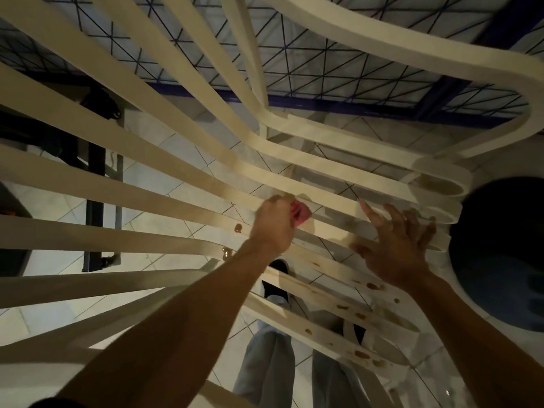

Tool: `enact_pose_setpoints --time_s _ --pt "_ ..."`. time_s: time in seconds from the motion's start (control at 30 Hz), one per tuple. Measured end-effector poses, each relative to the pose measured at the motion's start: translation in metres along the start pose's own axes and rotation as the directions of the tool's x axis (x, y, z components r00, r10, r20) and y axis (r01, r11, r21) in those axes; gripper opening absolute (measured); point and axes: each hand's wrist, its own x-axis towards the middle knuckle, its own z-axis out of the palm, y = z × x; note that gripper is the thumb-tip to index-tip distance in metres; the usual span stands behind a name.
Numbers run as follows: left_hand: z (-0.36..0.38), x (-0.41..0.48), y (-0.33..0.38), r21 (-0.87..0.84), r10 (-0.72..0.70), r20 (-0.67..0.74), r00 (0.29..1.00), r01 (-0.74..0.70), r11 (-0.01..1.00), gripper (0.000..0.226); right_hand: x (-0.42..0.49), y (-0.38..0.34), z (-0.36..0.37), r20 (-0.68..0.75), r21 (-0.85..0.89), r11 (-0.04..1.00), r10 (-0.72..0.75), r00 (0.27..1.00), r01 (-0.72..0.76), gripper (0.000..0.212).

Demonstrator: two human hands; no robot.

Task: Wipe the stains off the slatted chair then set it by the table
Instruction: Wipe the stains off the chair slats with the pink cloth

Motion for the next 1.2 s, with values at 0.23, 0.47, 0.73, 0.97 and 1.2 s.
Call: enact_pose_setpoints --time_s 0.23,0.47,0.73,0.97,1.2 --pt "0.004 0.001 0.009 -0.096 0.085 0.164 0.983 -0.07 0.993 0.034 -0.001 -0.001 -0.002 -0.008 0.032 0.999 0.008 1.0 -0.008 0.087" --pt "-0.065 0.036 -0.043 0.201 -0.079 0.187 0.979 0.041 0.979 0.044 -0.001 0.0 -0.004 -0.007 0.031 1.0 0.002 1.0 -0.002 0.088" --pt "-0.063 0.042 -0.038 0.555 0.024 0.019 1.0 -0.03 0.832 0.049 0.0 -0.003 -0.005 -0.017 0.05 0.999 0.0 1.0 0.001 0.088" --pt "-0.059 0.041 -0.036 0.401 -0.021 0.0 1.0 0.019 0.916 0.042 -0.002 -0.001 -0.006 -0.021 0.062 0.998 -0.006 1.0 0.007 0.087" --pt "-0.037 0.04 -0.013 0.191 0.01 0.136 0.991 -0.036 0.981 0.03 0.0 0.001 -0.006 -0.034 0.035 0.999 -0.014 0.999 0.015 0.086"
